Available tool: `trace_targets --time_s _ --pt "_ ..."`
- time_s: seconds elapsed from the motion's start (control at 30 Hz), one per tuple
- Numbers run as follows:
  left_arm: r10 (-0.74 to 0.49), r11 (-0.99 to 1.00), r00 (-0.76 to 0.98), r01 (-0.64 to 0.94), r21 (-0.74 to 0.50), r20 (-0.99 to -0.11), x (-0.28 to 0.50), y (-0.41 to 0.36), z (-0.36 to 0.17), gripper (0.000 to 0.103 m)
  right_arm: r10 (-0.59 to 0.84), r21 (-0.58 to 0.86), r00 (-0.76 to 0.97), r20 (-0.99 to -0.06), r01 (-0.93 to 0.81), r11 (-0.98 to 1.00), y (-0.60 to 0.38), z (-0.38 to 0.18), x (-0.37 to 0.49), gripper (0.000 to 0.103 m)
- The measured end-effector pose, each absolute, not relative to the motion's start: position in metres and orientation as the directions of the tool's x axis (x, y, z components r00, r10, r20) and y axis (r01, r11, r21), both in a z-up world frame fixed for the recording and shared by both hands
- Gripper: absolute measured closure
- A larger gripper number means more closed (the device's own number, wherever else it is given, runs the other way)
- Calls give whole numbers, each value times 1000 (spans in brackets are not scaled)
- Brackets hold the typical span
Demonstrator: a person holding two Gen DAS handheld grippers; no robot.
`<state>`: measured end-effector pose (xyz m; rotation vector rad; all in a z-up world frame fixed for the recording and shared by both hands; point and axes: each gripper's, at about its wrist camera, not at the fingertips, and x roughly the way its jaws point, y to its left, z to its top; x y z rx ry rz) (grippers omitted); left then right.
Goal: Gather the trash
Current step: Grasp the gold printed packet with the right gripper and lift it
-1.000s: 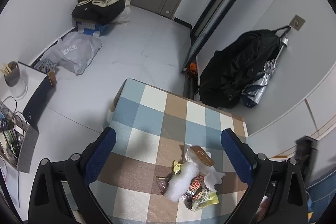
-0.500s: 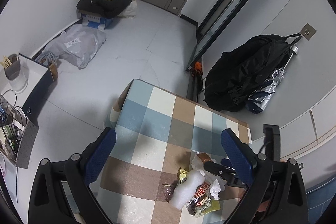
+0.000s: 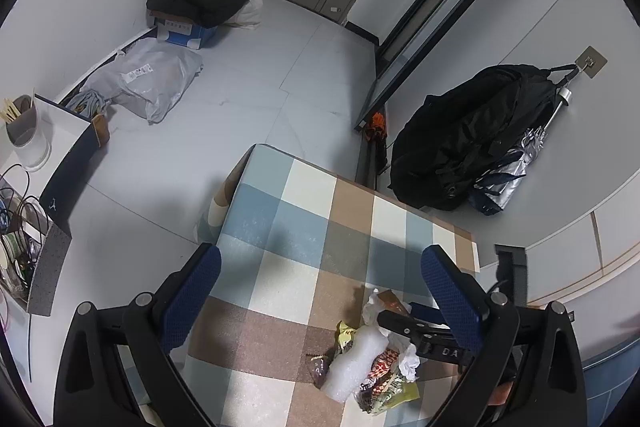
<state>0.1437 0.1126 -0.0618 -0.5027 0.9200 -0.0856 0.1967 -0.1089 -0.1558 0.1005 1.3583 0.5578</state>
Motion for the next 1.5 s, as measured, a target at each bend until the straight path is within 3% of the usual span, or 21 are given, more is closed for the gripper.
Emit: trace_targets --time_s 0.2,0.7,0.87,1.17,1.37,1.47,1.5 --pt "-283 884 598 -140 -446 -749 144 110 -66 4 442 392 129 -888 -292 872 -120 -152 197 38" --pt "-284 891 569 -140 -431 -772 144 105 -73 4 507 464 177 -844 -234 854 -152 -141 183 41" --pt "-280 894 569 -139 -427 -773 143 104 -73 4 451 386 250 -857 -269 882 -151 -129 180 41" --pt "-276 879 575 -172 -444 -770 144 112 -74 4 301 114 330 -895 -482 869 -91 -125 172 41" --pt "-273 876 577 -182 -447 -770 143 117 -76 4 166 -49 381 -909 -494 868 -82 -141 166 66" --pt "-279 874 573 -181 -451 -771 144 117 -76 4 175 -47 408 -896 -480 876 -89 -136 163 76" --pt "-282 874 570 -180 -452 -772 144 117 -76 4 180 -44 414 -892 -477 878 -92 -134 162 85"
